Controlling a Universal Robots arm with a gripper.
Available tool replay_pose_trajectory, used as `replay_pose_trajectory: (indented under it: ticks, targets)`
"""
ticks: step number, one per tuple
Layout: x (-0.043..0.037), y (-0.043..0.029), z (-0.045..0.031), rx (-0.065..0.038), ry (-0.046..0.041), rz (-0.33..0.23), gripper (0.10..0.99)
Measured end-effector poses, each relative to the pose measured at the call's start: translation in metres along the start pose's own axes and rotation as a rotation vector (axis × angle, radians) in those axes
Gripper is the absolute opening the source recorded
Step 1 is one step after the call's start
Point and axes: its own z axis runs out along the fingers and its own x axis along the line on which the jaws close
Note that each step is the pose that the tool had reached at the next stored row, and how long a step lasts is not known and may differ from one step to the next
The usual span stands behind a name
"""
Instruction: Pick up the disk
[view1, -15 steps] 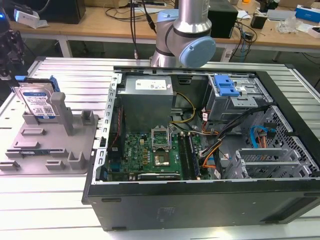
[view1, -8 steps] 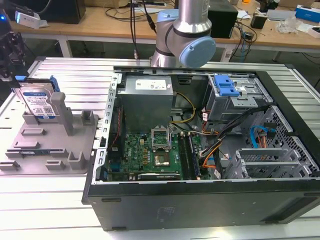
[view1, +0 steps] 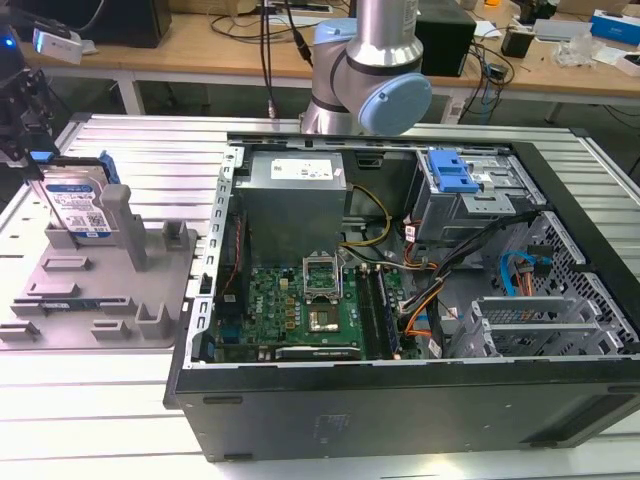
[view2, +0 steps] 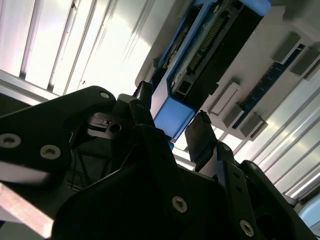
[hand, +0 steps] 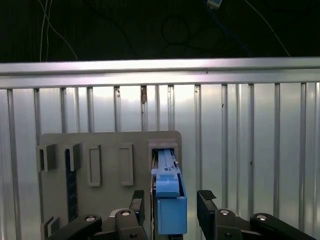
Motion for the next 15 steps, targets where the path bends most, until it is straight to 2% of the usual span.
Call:
replay_pose_trajectory:
  ticks: [4, 7, 8, 9, 15]
  targets:
    - [0.0003, -0.0006, 0.0017, -0.003, -0.0071, 0.0, 0.541]
    - [0.0007, -0.0023, 0.003, -0.019, -0.0139, 0.0, 0.541]
    - [0.0009, -0.003, 0.0038, -0.03, -0.0182, 0.0, 0.541]
    - [0.0009, -0.0032, 0.0042, -0.034, -0.0212, 0.001, 0.541]
    - [0.0019, -0.004, 0.007, -0.037, -0.0243, 0.001, 0.541]
